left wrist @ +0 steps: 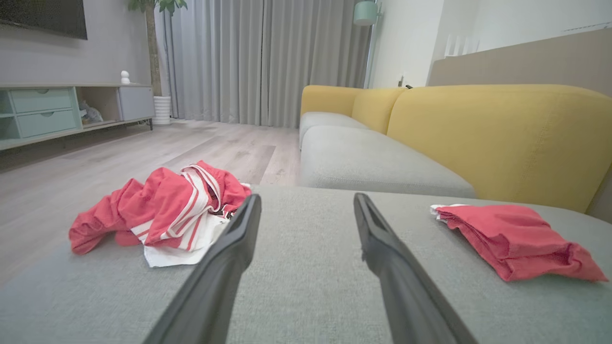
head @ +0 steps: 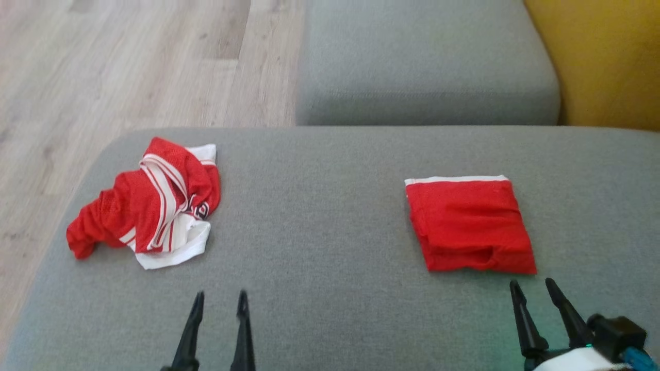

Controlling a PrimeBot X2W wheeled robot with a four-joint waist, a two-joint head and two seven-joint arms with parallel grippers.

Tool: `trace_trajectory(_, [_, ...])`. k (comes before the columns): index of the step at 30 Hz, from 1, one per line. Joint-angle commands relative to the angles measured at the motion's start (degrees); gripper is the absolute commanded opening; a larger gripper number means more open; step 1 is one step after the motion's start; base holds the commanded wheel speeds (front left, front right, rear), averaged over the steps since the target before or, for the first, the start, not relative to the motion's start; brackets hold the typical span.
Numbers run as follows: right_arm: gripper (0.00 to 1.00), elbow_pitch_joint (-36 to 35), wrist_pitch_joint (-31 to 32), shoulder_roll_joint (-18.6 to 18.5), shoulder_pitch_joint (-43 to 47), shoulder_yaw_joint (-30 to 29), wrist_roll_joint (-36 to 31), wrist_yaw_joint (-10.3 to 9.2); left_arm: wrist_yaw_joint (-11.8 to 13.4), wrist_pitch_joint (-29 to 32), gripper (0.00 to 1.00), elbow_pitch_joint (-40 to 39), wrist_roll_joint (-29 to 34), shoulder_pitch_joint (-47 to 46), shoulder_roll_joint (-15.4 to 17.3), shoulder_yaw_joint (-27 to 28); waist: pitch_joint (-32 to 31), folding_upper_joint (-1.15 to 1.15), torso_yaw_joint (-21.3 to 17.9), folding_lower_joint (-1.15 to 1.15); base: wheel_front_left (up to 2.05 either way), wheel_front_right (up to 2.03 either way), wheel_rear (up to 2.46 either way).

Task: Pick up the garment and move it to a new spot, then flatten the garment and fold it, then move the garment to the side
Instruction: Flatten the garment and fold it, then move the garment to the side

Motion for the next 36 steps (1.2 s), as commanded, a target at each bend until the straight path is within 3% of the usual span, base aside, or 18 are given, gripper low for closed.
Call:
trace_trajectory(1, [1.00, -1.3, -0.8, -0.5, -0.9, -0.1, -2.2, 0.42, -0.1, -0.3, 1.00, -1.3, 0.4, -1.1, -0.2, 2.5, -1.1, 0.00, -0.5, 0.01, 0.00, 0.00, 0.00])
trace_trajectory(13, [1.00, -3.5, -0.8, 3.9, 1.7, -4.2, -10.7, 0.42, -1.6, -0.3, 1.00, 0.9, 2.6, 0.8, -0.3, 3.5, -2.5, 0.00, -0.3, 0.01, 0.00, 0.00, 0.00])
trace_trajectory(36, [1.00, -2.9, -0.9, 4.5, 1.6, -4.0, -11.8, 0.42, -0.5, -0.3, 1.00, 2.1, 2.0, 0.4, -0.3, 2.5, -2.4, 0.00, -1.7, 0.01, 0.00, 0.00, 0.00])
